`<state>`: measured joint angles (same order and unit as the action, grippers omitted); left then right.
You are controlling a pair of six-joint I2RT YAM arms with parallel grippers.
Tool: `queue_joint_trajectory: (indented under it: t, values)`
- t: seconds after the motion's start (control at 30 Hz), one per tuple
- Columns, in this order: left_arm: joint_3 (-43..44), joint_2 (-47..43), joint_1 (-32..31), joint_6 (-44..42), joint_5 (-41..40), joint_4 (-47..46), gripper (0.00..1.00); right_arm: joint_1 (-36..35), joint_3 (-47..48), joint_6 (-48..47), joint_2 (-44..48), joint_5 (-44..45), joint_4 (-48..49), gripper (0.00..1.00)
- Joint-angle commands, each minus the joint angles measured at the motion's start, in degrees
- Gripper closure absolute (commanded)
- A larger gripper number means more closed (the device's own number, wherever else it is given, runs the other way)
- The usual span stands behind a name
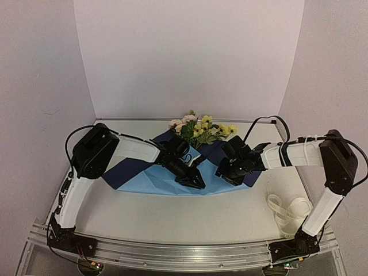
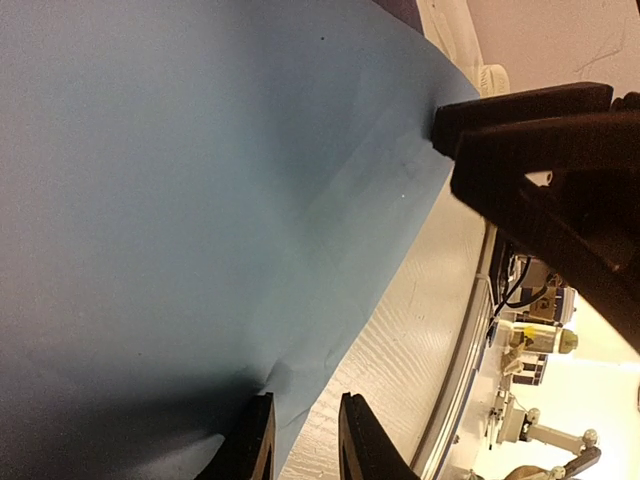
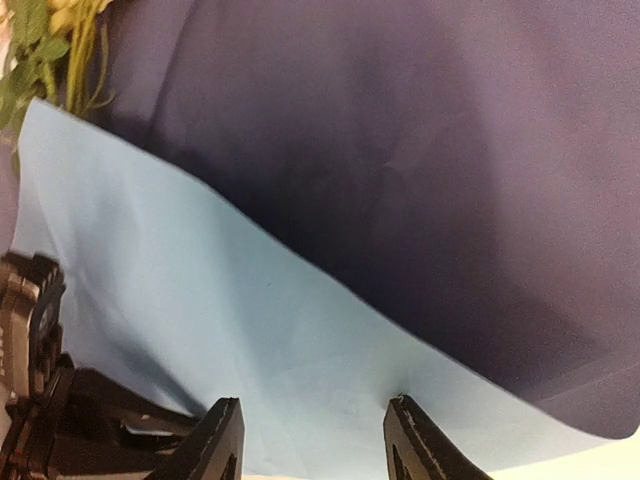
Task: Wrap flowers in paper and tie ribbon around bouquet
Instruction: Press the fold line of the 1/4-folded wrapping paper.
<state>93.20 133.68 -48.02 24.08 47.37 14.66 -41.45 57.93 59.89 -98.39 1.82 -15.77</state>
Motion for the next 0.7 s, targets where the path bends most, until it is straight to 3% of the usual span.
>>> queue_joint_trajectory:
  t: [0.0,0.37,0.67]
  values:
    - [3.1,0.0,0.3,-1.2,-0.1,0.2,0.76,-2.1,0.2,-2.4,0.9,-3.0,2.8,0.50]
    - [2.8,0.9,0.6,-1.1,0.3,0.0,0.77,-3.7,-8.2,6.2,-3.6,-11.4,18.6,0.65]
    - [2.6,1.3,1.3,-1.7,0.1,0.5,0.77,-2.6,-18.1,14.4,0.5,-6.0,20.9,0.68]
